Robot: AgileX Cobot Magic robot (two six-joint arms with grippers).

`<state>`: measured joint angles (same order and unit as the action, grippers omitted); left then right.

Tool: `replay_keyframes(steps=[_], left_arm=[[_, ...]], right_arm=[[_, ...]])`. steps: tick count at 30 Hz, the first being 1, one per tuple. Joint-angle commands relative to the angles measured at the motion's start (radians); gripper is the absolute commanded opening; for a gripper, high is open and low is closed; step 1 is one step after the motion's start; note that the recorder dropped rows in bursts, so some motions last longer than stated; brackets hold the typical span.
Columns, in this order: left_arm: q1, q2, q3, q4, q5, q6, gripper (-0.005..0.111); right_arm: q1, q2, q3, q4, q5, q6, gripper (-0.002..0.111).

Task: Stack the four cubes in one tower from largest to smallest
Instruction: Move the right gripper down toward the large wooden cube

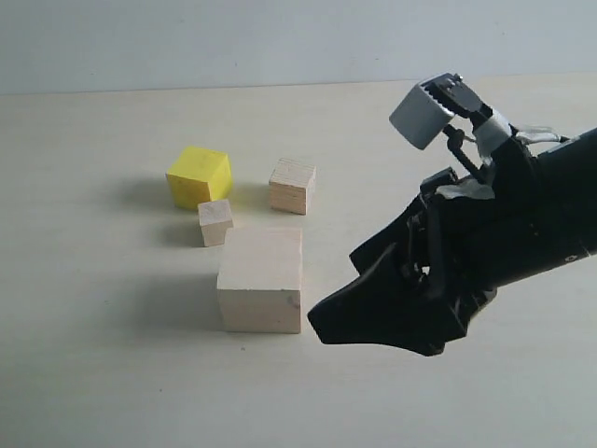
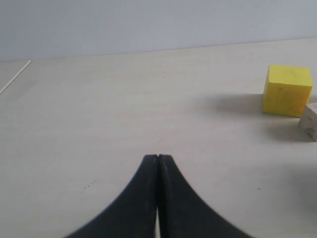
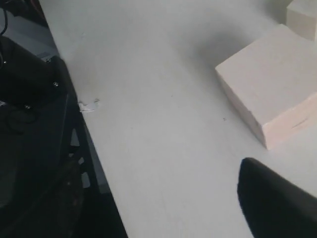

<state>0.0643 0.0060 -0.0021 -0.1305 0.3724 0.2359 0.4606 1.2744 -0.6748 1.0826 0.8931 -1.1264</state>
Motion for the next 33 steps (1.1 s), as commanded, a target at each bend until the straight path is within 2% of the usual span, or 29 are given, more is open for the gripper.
replay_keyframes(steps=[1,5,9,18,24,28,33], left_arm=[[-0.006,-0.006,0.002,-0.004,-0.001,-0.005,0.0],[-0.006,-0.006,0.002,-0.004,-0.001,-0.005,0.0],[-0.006,-0.006,0.002,-0.004,-0.001,-0.005,0.0],[-0.006,-0.006,0.002,-0.004,-0.001,-0.005,0.0],[-0.006,-0.006,0.002,-0.004,-0.001,-0.005,0.0],[-0.006,-0.006,0.002,-0.004,-0.001,-0.005,0.0],[-0.006,-0.006,0.002,-0.004,-0.001,-0.005,0.0]], right_arm=[[0.004,-0.001,-0.007,0.005,0.054,-0.007,0.054],[0.004,-0.001,-0.007,0.013,0.087,-0.007,0.032],[0.004,0.005,-0.007,0.05,0.086,-0.007,0.019],[0.009,0.17,-0.014,0.076,0.088,-0.055,0.016],[0.135,0.285,-0.09,0.069,0.05,-0.086,0.016],[0.214,0.354,-0.16,-0.016,-0.01,-0.051,0.016],[0.231,0.401,-0.225,-0.094,-0.073,0.025,0.0]])
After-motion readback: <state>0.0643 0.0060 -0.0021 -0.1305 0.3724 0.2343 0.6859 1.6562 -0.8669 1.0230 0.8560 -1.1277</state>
